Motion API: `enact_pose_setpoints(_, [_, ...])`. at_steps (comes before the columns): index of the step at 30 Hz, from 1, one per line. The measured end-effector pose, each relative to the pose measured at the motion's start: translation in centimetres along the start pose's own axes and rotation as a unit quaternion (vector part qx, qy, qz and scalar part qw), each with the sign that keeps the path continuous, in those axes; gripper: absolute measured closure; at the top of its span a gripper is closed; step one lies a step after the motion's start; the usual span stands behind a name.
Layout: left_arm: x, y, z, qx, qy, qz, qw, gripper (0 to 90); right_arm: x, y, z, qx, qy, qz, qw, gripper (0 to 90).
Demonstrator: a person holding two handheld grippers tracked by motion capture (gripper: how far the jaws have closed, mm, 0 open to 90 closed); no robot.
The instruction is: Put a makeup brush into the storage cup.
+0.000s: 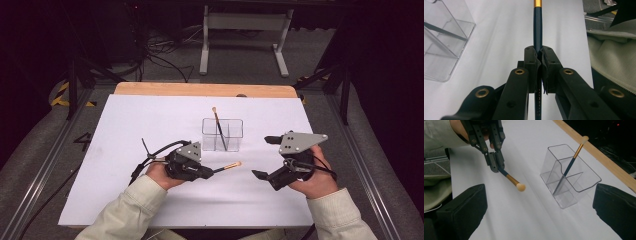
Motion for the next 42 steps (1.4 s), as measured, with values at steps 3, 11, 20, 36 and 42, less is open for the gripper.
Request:
enact_pose_setpoints(3, [0.2, -0.3, 0.1, -0.006, -0.005, -0.002, 1.0000, 83.7, -0.2, -0.5, 0.6, -0.017, 0.006, 0.014, 0.9997, 0.0])
enact_pose_setpoints(11, [0.8, -1.3, 0.1, -0.042, -0.025, -0.020, 0.9986, 83.7, -0.5, -1.3, 2.6, -0.034, 0.021, 0.044, 0.9982, 0.0])
enact_pose_setpoints(20, [1.3, -2.2, 0.1, -0.082, -0.047, -0.040, 0.9947, 83.7, -0.7, -1.5, 4.6, -0.052, 0.041, 0.062, 0.9958, 0.0])
enact_pose_setpoints(36, [1.9, -3.5, 0.1, -0.161, -0.080, -0.064, 0.9817, 83.8, -1.1, -1.3, 6.8, -0.098, 0.071, 0.082, 0.9893, 0.0])
enact_pose_setpoints(42, [2.4, -3.5, -0.1, -0.185, -0.092, -0.072, 0.9757, 83.8, -1.2, -1.0, 7.0, -0.100, 0.071, 0.083, 0.9890, 0.0])
Point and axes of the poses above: each handheld gripper's, and its own axes: y roughly forward along the jaws, z roughly out of its underside, x roughly to its left, the point moved 2 cm from there along y, roughly forward along the jaws, and after that the axes turned 12 degrees about -z, right-handed, at the moved point
